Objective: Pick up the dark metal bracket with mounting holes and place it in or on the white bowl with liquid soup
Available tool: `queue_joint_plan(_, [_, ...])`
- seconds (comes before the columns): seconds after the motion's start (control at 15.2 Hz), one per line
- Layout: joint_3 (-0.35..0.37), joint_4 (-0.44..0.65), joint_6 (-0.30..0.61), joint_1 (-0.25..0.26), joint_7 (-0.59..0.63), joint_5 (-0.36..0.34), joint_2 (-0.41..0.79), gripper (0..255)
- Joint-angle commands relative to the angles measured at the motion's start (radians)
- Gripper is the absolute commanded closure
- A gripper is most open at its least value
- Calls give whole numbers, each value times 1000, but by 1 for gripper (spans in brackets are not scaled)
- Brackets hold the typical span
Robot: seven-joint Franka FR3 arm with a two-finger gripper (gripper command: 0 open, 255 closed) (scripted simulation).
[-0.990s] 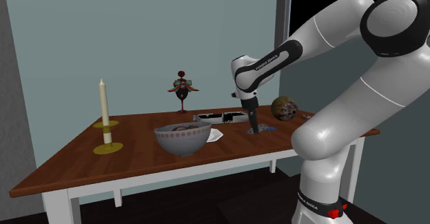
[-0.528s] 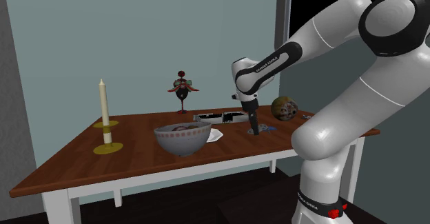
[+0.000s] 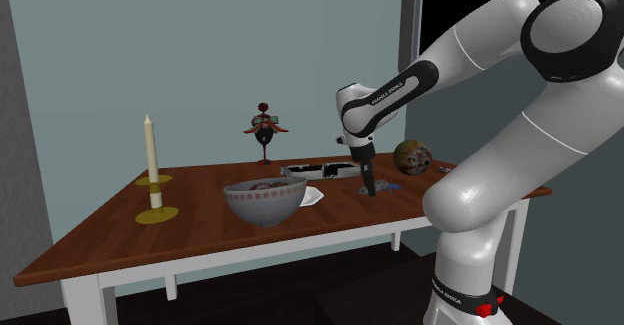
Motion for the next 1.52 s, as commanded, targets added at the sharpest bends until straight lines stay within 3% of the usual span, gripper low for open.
queue_joint_plan(0.0, [0,-1,0,0,0,0,1,255])
queue_joint_plan(0.2, [0,-2,1,0,0,0,1,255])
queue_joint_plan(1.45, [4,216,-265,5,-70,25,-56,255])
